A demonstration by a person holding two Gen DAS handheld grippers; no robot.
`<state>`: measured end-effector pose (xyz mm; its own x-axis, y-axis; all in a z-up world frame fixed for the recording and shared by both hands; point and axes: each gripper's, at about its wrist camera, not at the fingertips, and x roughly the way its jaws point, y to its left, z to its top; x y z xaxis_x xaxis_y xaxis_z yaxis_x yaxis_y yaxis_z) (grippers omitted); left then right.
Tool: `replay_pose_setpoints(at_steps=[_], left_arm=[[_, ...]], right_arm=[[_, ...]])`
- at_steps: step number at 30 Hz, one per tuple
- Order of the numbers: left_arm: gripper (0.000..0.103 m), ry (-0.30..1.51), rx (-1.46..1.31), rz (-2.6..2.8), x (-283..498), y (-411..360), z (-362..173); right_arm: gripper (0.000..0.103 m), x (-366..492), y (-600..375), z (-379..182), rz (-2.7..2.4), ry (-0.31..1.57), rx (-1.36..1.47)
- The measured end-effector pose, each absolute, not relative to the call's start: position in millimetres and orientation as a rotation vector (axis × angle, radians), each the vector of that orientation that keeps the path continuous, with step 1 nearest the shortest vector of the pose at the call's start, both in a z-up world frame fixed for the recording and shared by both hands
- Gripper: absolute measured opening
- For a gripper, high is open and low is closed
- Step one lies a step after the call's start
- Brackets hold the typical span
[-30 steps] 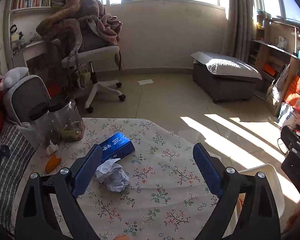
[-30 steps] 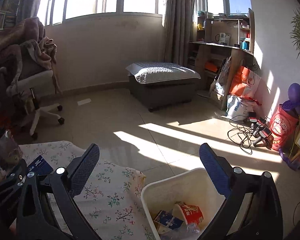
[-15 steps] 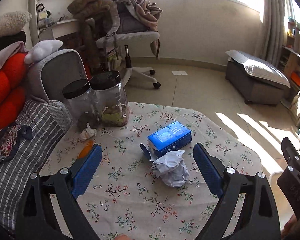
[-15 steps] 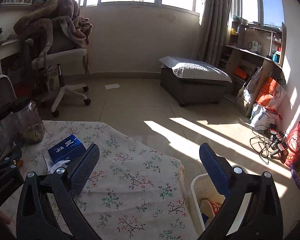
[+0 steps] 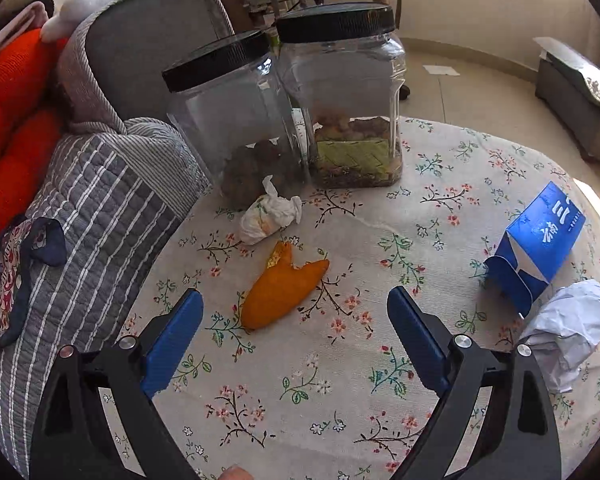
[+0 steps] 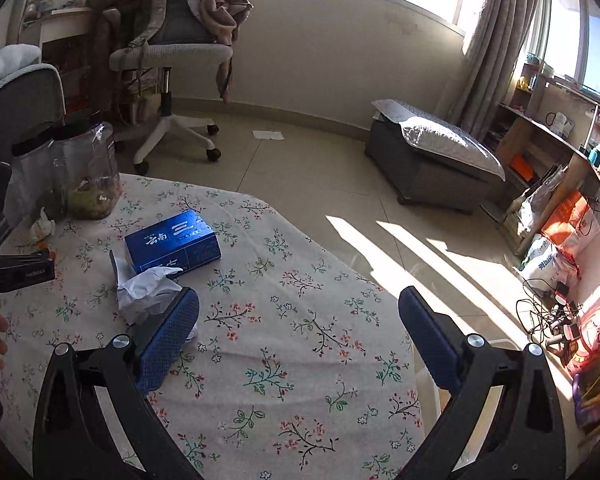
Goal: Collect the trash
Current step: 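Reach the open left tool down and grasp the orange peel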
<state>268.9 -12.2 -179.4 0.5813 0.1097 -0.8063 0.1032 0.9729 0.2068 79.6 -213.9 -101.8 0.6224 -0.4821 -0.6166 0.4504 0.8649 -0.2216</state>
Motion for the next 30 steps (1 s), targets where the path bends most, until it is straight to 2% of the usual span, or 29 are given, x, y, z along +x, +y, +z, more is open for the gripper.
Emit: replay_pose_setpoints(at_steps=[2, 4, 8, 10, 11, 12, 14, 17, 21, 26, 30], left_arm=[[0.089, 0.990, 0.219, 0.026, 283.5, 0.2, -193.4], [0.083, 1.021, 0.199, 0.033, 294.4, 9.8, -204.2], [0.064, 1.098, 0.166, -0.020, 304.4, 21.5, -223.4], [0.059, 1.093, 0.140, -0.042, 302.2, 25.8, -224.8], [0.052, 1.100, 0.130, -0.055, 301.2, 26.7, -224.2], [0.038, 1.103, 0.127, -0.064, 299.6, 27.1, -222.6], [0.022, 1.114, 0.116, -0.078, 295.6, 27.5, -219.1], [0.019, 1.100, 0.055, -0.085, 285.6, 30.3, -202.6], [0.019, 0.995, -0.066, -0.141, 263.8, 33.0, -146.0], [0.019, 0.846, -0.172, -0.249, 228.6, 37.3, -69.6], [0.019, 0.809, -0.207, -0.261, 207.1, 39.5, -44.9]], right_arm=[[0.096, 82.3, -214.3, -104.8, -0.530, 0.732, -0.051], [0.096, 85.1, -215.8, -107.8, -0.523, 0.743, -0.052], [0.096, 92.7, -219.8, -116.9, -0.498, 0.783, -0.035], [0.096, 97.9, -218.8, -121.3, -0.467, 0.802, -0.023], [0.096, 100.8, -217.7, -123.8, -0.439, 0.812, -0.018], [0.096, 103.4, -216.3, -126.4, -0.415, 0.823, -0.014], [0.096, 108.0, -213.2, -133.3, -0.369, 0.850, -0.014], [0.096, 115.6, -208.6, -145.4, -0.294, 0.911, -0.002], [0.096, 135.5, -204.7, -159.1, -0.176, 0.981, 0.099], [0.096, 155.4, -211.6, -177.6, -0.019, 1.042, 0.463], [0.096, 166.6, -217.7, -187.7, -0.045, 1.033, 0.614]])
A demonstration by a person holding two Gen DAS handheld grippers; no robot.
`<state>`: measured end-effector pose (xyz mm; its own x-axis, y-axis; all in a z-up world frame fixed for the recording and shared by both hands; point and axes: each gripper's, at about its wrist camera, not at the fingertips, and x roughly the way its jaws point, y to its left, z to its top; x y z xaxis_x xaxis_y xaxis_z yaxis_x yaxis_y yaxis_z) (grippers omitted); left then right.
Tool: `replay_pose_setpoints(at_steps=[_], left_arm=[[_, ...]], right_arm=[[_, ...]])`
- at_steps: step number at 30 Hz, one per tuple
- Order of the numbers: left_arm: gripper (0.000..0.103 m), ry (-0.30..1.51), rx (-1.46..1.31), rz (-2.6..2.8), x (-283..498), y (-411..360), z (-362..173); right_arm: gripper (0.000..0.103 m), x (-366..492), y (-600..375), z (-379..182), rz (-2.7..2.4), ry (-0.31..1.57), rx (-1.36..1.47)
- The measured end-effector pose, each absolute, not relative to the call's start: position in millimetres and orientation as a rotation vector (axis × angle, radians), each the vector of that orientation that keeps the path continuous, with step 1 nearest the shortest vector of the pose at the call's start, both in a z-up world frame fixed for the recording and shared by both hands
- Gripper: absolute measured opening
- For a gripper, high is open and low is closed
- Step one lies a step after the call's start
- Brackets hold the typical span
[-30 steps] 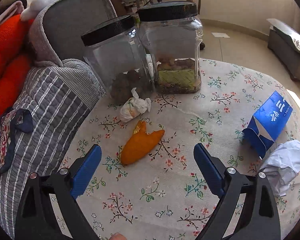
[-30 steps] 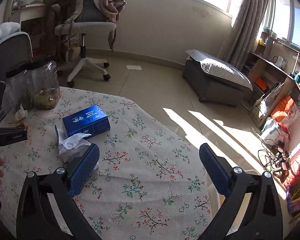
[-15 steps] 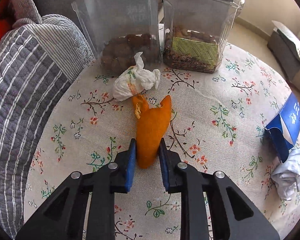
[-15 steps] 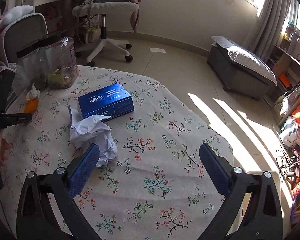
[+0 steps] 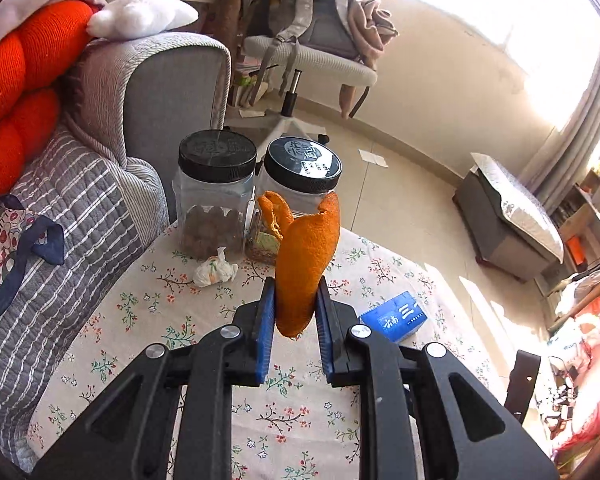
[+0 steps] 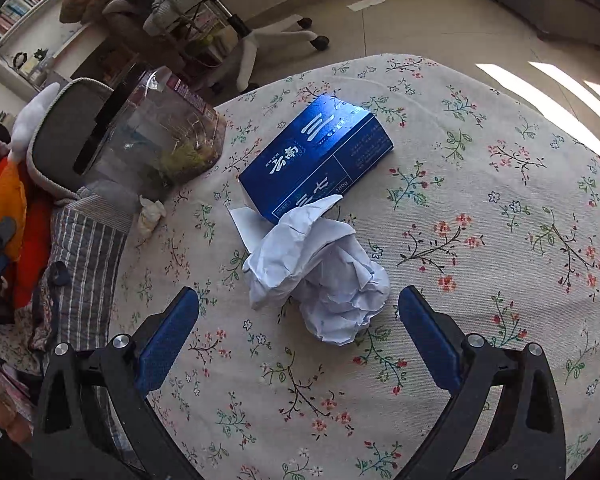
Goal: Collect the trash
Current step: 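Lift the orange peel with the left tool while the right tool grasps the crumpled tissue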
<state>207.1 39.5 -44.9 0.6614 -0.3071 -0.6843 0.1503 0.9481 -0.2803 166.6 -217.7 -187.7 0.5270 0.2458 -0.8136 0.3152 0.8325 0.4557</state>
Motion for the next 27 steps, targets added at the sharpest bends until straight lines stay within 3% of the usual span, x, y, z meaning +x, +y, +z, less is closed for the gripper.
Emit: replay_pose_setpoints(at_steps=[7, 11, 14, 27], left_arm=[[0.020, 0.833, -0.263, -0.231, 199.4, 42.5, -46.6], [0.020, 0.853, -0.248, -0.230, 204.5, 38.1, -60.2], [0.020, 0.881, -0.224, -0.226, 207.3, 33.6, -73.6], [0.020, 0.835, -0.202, -0.219, 193.9, 22.7, -70.5]], right_arm=[[0.097, 186.3, -224.0, -223.1, -0.053, 1.084, 0.709], [0.070, 191.3, -219.0, -220.1, -0.018, 1.049, 0.682], [0.060, 188.1, -218.6, -212.2, -0.006, 1.030, 0.641], [0.058, 155.5, -200.9, -121.3, -0.041, 0.812, 0.418]])
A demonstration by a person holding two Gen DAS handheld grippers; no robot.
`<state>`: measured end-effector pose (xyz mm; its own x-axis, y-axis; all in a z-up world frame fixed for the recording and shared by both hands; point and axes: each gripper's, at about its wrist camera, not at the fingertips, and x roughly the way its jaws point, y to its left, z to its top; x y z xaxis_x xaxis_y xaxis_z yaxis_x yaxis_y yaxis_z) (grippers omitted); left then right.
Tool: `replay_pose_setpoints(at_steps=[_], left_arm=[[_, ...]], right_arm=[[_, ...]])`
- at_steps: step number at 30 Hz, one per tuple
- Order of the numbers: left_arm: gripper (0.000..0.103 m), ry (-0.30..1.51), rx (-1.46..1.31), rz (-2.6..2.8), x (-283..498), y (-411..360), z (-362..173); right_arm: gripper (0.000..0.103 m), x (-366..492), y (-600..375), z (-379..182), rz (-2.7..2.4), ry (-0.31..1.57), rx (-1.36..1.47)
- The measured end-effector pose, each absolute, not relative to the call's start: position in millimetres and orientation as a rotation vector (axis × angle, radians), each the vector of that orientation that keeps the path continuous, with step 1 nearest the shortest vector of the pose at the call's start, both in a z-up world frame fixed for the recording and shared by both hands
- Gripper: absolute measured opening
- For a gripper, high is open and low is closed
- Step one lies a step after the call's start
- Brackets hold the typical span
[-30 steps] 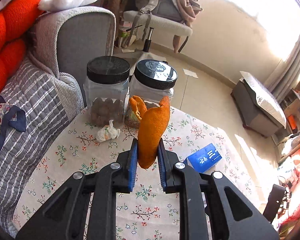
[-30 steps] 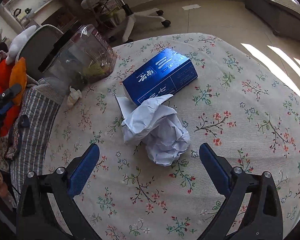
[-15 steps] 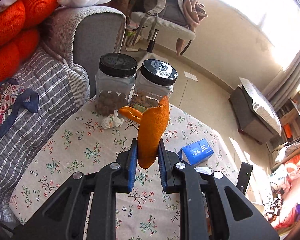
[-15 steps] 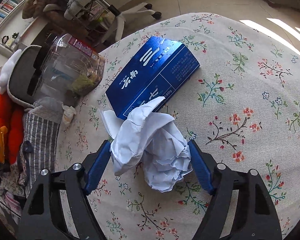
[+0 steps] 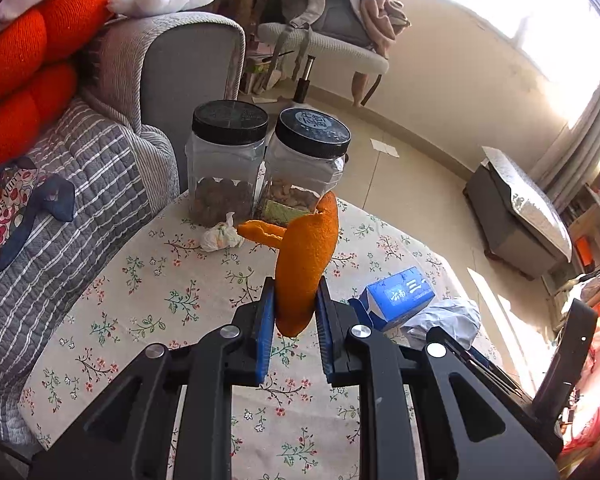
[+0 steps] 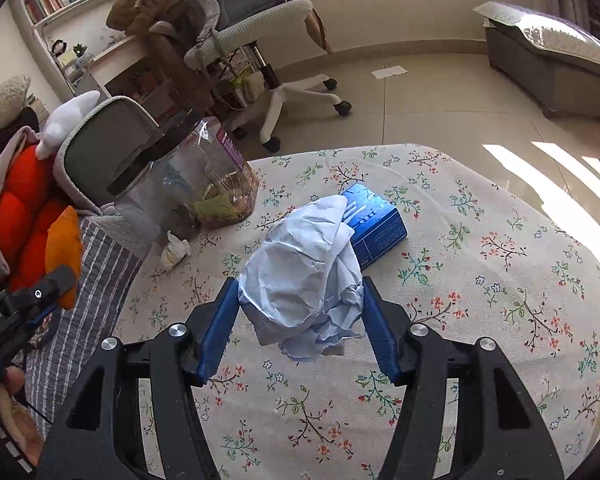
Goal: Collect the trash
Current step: 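Lift the orange peel with the left tool while the right tool grasps the crumpled tissue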
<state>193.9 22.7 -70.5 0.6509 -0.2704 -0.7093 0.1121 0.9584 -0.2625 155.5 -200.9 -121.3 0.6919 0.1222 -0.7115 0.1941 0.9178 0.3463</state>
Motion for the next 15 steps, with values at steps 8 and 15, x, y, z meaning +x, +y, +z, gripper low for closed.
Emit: replay_pose_setpoints(at_steps=[8, 15], left_arm=[[0.020, 0.697, -0.120, -0.231, 161.7, -9.6, -46.8], [0.020, 0.586, -0.063, -0.254, 130.2, -37.1, -26.8]], right_arm=[[0.059, 112.5, -207.5, -59.5, -0.182, 0.668, 0.218], [0.060, 69.2, -219.7, -34.2, -0.323, 0.541, 0.083]])
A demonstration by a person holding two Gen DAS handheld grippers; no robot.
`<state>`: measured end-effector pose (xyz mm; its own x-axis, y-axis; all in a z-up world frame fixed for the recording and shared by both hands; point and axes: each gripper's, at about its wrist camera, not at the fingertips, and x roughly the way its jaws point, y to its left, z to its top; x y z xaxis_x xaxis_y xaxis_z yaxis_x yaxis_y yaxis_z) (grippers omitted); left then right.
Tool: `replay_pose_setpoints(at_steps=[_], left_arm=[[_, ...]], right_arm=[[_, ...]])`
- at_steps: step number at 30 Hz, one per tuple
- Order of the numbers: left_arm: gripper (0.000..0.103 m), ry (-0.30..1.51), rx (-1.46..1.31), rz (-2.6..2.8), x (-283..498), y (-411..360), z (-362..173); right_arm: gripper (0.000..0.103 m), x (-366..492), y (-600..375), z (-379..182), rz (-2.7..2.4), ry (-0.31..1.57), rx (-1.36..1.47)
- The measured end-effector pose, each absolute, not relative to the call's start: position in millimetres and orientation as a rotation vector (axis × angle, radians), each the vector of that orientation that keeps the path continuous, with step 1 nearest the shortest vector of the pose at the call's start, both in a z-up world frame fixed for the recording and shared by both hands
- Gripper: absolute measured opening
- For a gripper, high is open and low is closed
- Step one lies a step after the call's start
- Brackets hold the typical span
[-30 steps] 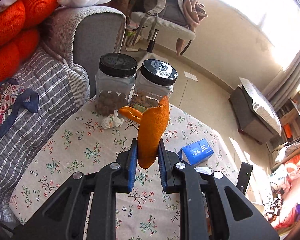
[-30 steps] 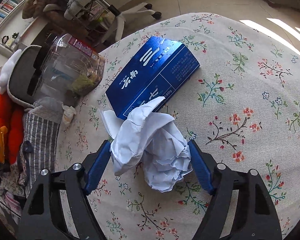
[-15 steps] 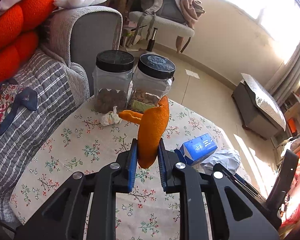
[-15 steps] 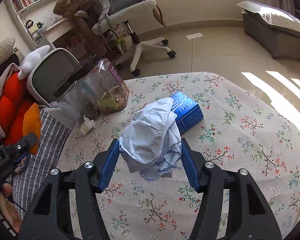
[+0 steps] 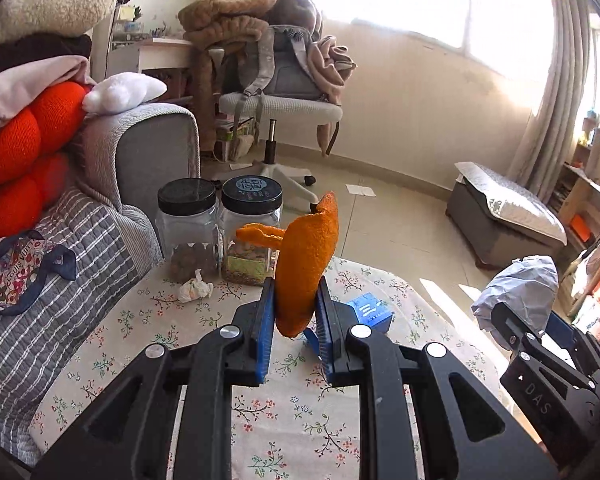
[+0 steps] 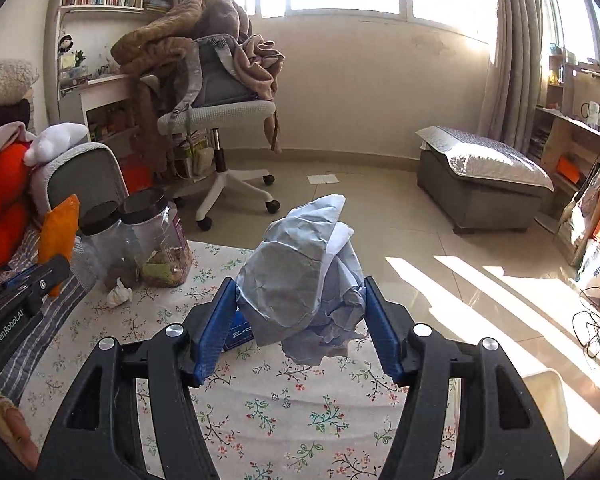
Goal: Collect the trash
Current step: 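Lift the orange peel with the left tool while the right tool grasps the crumpled tissue, then carry orange peel and tissue over the white bin and open both tools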
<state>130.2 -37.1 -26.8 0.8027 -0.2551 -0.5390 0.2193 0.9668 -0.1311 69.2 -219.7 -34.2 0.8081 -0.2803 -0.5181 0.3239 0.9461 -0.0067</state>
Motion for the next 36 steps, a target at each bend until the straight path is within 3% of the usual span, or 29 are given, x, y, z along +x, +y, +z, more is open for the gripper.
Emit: replay_pose_setpoints(at_steps=[14, 36], left_arm=[[0.020, 0.522, 0.007, -0.325, 99.5, -95.4, -27.8], [0.021, 0.531, 0.119, -0.507, 54.2, -207.6, -43.3]], right_arm=[[0.061, 24.3, -246.8, -22.9, -0.478, 0.415, 0.020], [0.065, -44.9, -364.1, -44.0, -0.775, 0.566, 0.008]])
